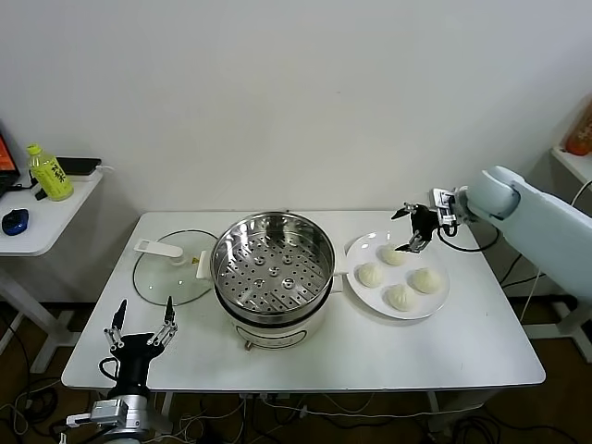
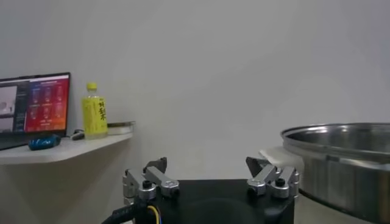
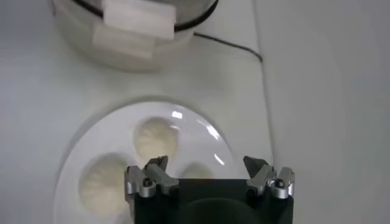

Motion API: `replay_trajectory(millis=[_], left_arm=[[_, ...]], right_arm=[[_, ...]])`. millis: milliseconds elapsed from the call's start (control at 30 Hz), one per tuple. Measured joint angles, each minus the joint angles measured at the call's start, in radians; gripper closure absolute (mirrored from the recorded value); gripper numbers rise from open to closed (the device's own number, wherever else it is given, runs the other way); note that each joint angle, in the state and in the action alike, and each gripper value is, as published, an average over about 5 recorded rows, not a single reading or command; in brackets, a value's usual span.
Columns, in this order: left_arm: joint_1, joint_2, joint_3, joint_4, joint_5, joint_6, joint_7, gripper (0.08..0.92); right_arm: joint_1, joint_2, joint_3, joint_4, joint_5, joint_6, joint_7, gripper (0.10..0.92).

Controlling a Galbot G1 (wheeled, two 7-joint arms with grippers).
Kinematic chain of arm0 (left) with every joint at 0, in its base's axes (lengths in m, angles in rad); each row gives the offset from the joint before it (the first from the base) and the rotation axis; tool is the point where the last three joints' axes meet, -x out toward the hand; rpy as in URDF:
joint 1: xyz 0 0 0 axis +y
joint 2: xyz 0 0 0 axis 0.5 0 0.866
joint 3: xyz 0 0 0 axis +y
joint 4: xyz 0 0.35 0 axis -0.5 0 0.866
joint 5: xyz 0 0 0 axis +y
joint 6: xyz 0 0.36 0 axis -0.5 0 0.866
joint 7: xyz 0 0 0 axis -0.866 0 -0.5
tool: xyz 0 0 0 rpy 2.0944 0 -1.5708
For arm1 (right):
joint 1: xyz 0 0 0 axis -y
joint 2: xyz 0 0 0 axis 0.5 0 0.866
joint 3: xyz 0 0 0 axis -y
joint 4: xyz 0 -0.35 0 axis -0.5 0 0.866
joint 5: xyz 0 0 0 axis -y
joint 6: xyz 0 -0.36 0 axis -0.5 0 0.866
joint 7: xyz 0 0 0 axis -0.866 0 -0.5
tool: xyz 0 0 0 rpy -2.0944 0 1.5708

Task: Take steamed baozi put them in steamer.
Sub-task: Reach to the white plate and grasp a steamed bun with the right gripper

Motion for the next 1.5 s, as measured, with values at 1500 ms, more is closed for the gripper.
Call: replay_trajectory(millis=[1500], left_arm=[[0.02,0.012,-0.017,-0.025,-0.016,0.019,-0.008,0.177]], right_arm=[[-0.086,0.456,0.165,-0.722,-0.404,0.221,-0.049,0.203]])
